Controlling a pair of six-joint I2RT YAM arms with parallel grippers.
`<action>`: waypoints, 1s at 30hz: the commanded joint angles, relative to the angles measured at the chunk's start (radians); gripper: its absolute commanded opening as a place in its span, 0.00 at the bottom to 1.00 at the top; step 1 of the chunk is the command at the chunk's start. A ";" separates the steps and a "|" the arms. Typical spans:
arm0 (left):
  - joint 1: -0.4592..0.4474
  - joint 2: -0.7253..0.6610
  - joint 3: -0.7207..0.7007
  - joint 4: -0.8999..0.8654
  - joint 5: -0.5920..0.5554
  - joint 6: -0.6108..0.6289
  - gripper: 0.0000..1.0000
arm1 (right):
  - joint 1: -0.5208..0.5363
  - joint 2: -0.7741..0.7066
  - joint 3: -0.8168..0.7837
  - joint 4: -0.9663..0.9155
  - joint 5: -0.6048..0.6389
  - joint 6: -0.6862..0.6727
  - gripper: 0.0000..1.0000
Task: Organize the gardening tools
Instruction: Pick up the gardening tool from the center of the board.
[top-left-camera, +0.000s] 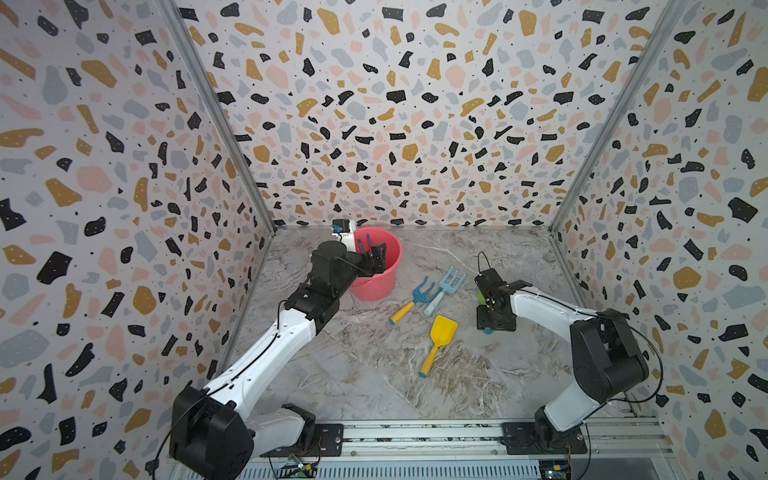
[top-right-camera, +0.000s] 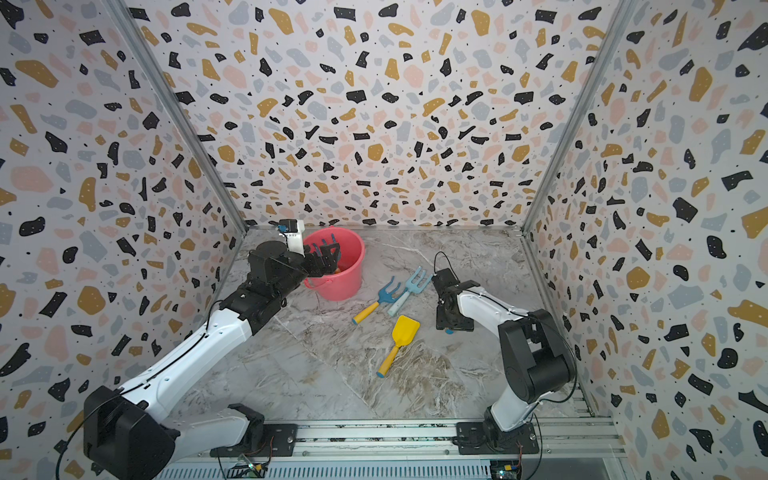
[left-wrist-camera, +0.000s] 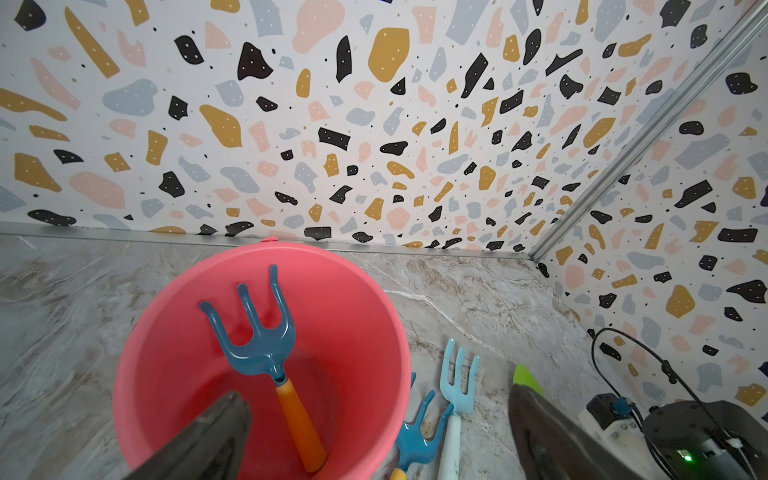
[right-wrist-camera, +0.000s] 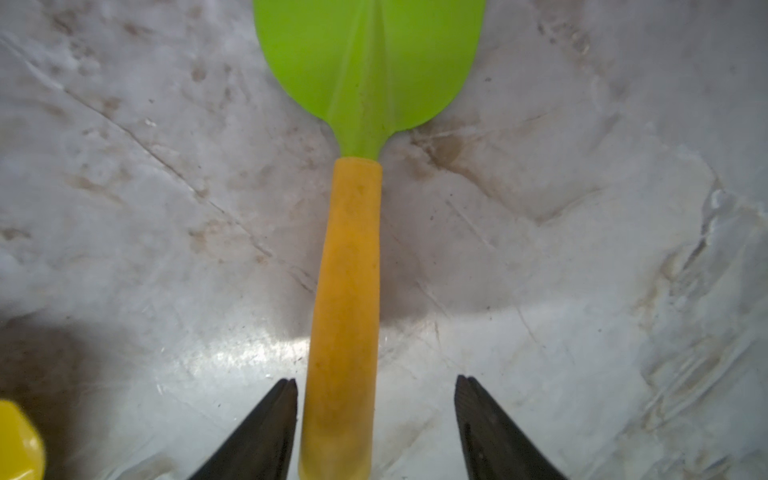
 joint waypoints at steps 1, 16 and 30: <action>0.005 -0.035 -0.020 -0.040 -0.019 -0.045 0.99 | -0.005 0.010 0.025 0.007 -0.009 -0.006 0.64; 0.007 -0.109 -0.056 -0.130 -0.093 -0.108 1.00 | -0.010 0.055 0.009 0.043 -0.055 -0.007 0.42; 0.008 -0.154 -0.085 -0.240 -0.148 -0.232 0.99 | -0.010 0.034 -0.014 0.061 -0.102 -0.046 0.00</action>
